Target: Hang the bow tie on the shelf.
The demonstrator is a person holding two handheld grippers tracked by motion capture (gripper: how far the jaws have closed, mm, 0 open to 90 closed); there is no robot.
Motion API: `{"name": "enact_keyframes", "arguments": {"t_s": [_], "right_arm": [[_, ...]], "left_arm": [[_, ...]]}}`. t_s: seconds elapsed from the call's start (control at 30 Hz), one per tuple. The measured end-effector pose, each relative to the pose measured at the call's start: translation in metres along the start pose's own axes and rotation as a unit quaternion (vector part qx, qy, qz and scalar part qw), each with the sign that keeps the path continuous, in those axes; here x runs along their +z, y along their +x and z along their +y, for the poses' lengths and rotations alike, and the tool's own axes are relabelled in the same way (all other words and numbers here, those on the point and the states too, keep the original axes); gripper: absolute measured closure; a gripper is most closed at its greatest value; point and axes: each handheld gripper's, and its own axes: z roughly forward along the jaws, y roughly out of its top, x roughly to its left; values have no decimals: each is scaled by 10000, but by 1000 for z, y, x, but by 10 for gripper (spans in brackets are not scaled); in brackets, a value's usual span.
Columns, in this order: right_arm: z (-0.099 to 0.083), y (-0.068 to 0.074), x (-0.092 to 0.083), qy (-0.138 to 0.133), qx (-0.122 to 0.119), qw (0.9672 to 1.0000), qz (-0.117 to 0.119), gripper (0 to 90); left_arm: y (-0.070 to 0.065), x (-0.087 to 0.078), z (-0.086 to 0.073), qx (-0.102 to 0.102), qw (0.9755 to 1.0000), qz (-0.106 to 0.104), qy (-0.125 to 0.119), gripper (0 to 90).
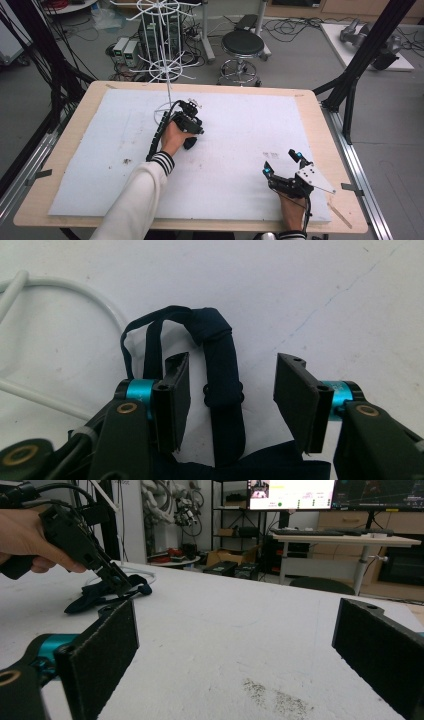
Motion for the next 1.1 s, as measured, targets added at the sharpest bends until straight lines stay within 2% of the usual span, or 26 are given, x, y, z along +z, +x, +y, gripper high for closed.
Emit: {"name": "enact_keyframes", "arguments": {"t_s": [0.27, 0.43, 0.53, 0.57, 0.77, 0.87, 0.97, 1.1], "right_arm": [[0, 0, 0, 12, 25, 10000, -7, 37], [0, 0, 0, 15, 41, 10000, -2, 37], [0, 0, 0, 15, 38, 10000, -3, 37], [0, 0, 0, 15, 40, 10000, -5, 37], [0, 0, 0, 15, 41, 10000, -4, 37], [0, 0, 0, 12, 44, 10000, -1, 37], [0, 0, 0, 11, 46, 10000, -1, 37], [0, 0, 0, 10, 54, 10000, -4, 37]], "left_arm": [[0, 5, 0, -34, 10000, -31, 72, 559], [0, 6, 0, -41, 10000, 55, 71, 605], [0, 7, 0, -125, 9997, 141, 132, 610], [0, 8, 0, -200, 9997, 114, 117, 606], [2, 11, 1, -248, 9993, 41, 272, 587], [2, 12, 1, -217, 9993, 56, 309, 626], [2, 12, 2, -278, 9991, 47, 315, 665], [2, 12, 2, -282, 9990, 70, 334, 672]]}}
